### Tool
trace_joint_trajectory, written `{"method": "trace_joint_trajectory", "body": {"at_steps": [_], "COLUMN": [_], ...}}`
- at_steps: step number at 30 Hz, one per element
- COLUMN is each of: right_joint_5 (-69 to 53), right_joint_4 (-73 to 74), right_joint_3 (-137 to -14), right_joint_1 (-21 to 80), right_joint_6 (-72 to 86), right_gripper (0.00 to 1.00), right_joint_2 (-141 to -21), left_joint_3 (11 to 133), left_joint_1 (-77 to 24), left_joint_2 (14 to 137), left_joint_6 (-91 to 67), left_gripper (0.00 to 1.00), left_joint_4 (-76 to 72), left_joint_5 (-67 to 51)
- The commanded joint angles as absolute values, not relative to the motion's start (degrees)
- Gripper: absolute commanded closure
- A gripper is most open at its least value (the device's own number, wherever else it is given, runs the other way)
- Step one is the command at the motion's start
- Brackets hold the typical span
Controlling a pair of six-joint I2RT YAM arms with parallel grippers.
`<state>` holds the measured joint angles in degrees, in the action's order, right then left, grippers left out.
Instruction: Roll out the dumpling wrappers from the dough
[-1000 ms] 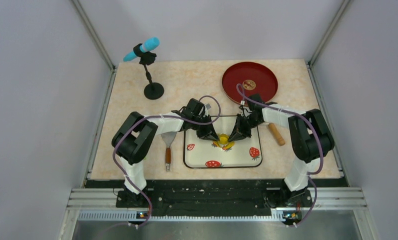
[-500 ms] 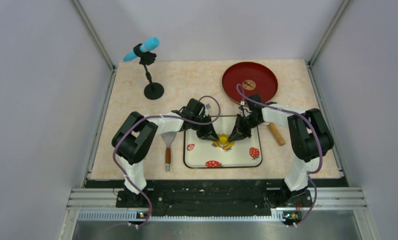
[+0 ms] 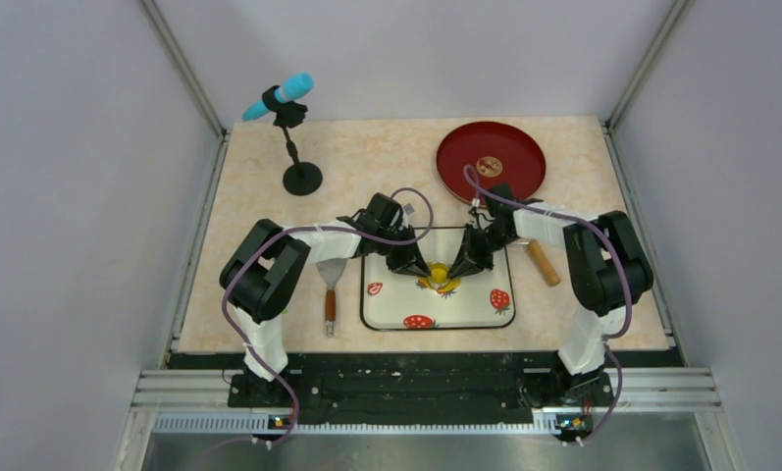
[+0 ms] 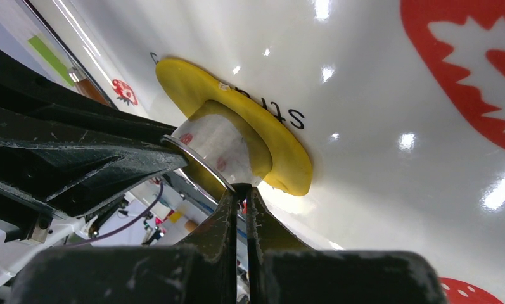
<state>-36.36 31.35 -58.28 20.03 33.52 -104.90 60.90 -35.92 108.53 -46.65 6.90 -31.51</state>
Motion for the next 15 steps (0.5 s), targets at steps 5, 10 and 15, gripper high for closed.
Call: {"method": "trace_joint_trajectory", "body": {"at_steps": [5,10,15], "right_joint_5": [-9.78,-9.24,-6.19], "right_joint_4": [31.86,32.06,33.62], "right_joint_3": [-52.12,-52.05,-52.80], "right_joint_1": [23.28,23.86,25.26], "right_joint_6": [28.70,28.56,27.95], "right_gripper": [1.00,1.00,1.00], "right_joint_2": [-117.94,-118.30,-118.99], "left_joint_3": [56.95,56.95,57.79], "left_joint_1": [-37.62,-37.61,-37.62], "left_joint_2": [116.22,116.55,117.58], "left_joint_6": [-45.48,-45.77,-45.70], "left_gripper": [1.00,1.00,1.00], "left_joint_4": [12.51,12.95,13.88], "left_joint_5": [-20.93,-20.82,-21.35]}}
